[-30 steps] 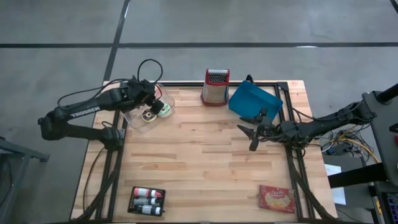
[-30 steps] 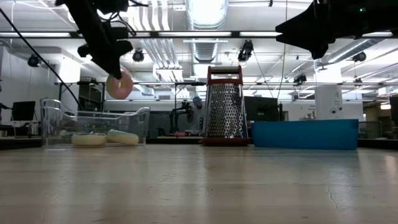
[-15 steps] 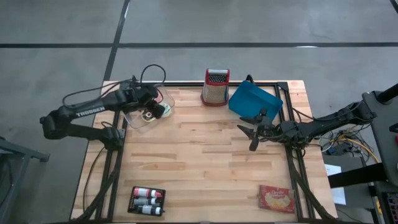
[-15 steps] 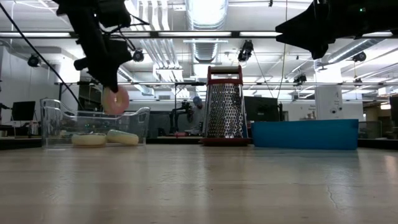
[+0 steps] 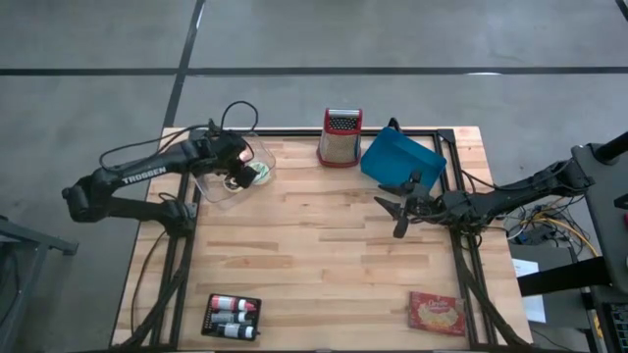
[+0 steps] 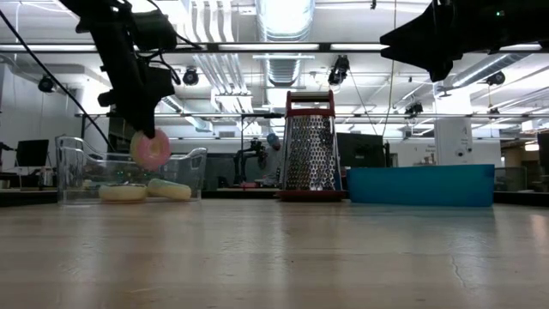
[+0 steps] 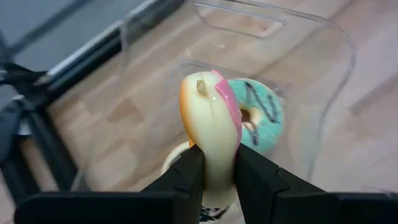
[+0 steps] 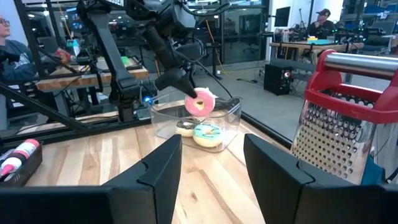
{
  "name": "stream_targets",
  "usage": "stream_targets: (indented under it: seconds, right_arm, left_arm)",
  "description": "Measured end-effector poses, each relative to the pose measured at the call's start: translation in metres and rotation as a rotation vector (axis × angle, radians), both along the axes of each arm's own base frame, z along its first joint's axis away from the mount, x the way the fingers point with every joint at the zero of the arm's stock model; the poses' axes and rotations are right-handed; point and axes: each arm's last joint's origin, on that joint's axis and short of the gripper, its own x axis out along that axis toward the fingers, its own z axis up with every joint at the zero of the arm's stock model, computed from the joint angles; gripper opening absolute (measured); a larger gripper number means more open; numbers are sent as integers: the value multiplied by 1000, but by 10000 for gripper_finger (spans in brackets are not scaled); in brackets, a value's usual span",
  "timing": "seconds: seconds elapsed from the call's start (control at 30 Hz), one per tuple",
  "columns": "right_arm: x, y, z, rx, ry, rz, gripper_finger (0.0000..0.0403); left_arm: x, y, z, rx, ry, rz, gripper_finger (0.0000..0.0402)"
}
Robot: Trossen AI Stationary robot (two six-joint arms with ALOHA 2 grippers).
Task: Pick & Place Food Item
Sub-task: Put the pink donut into the transparent bin, then put the red popcorn bag into the blue bin
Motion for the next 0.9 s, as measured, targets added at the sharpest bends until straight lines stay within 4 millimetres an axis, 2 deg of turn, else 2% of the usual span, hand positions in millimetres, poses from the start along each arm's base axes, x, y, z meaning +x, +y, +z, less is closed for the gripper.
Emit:
stream_targets:
  seconds: [0.43, 0.9]
  right_arm:
    - [0, 0, 0, 0, 0, 0, 169]
    - [0, 0, 0, 0, 0, 1, 169]
  left_arm:
    - [-4, 7, -1, -68, -52, 20, 93]
    - [-5, 9, -1, -55, -38, -7, 250]
